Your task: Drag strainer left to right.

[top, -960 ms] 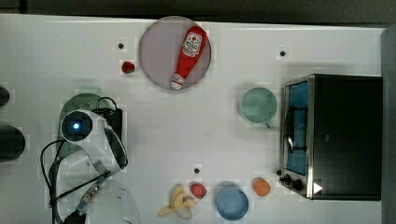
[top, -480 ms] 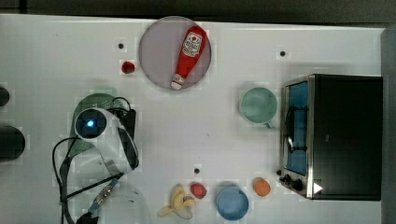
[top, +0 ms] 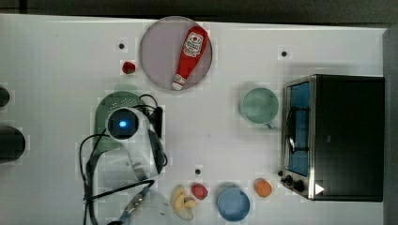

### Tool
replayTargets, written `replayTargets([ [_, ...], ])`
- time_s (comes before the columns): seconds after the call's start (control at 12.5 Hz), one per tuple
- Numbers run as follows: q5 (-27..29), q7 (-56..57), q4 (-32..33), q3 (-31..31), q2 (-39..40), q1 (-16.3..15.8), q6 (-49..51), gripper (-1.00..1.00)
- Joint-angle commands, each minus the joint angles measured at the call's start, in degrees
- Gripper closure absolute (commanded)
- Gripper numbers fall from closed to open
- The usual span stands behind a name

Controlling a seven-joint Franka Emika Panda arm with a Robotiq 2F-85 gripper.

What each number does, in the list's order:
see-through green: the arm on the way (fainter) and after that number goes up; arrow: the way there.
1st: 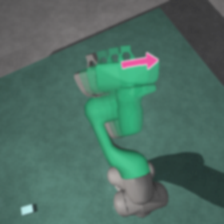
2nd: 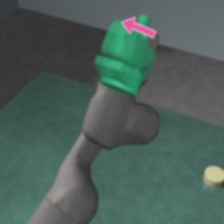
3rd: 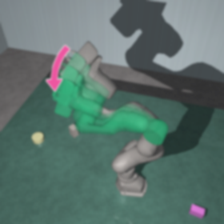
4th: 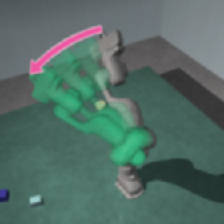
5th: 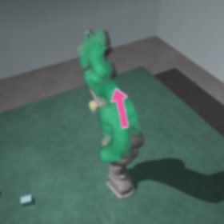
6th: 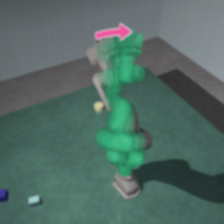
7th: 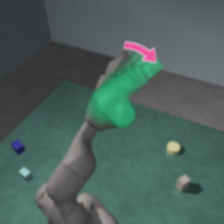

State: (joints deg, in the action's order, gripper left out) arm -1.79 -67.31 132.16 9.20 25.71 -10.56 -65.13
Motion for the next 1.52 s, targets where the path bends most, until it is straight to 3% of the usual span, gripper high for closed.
replayTargets([
  [0.08,1.15,8.39,0.24,-1.68,-0.95,3.17,0.7,-1.0],
  [0.8,1.15,25.75,3.53,-8.11,-3.41,8.82,0.36,-1.0],
  [1.52,1.15,37.27,3.74,-16.8,-3.54,9.61,-0.42,-1.0],
])
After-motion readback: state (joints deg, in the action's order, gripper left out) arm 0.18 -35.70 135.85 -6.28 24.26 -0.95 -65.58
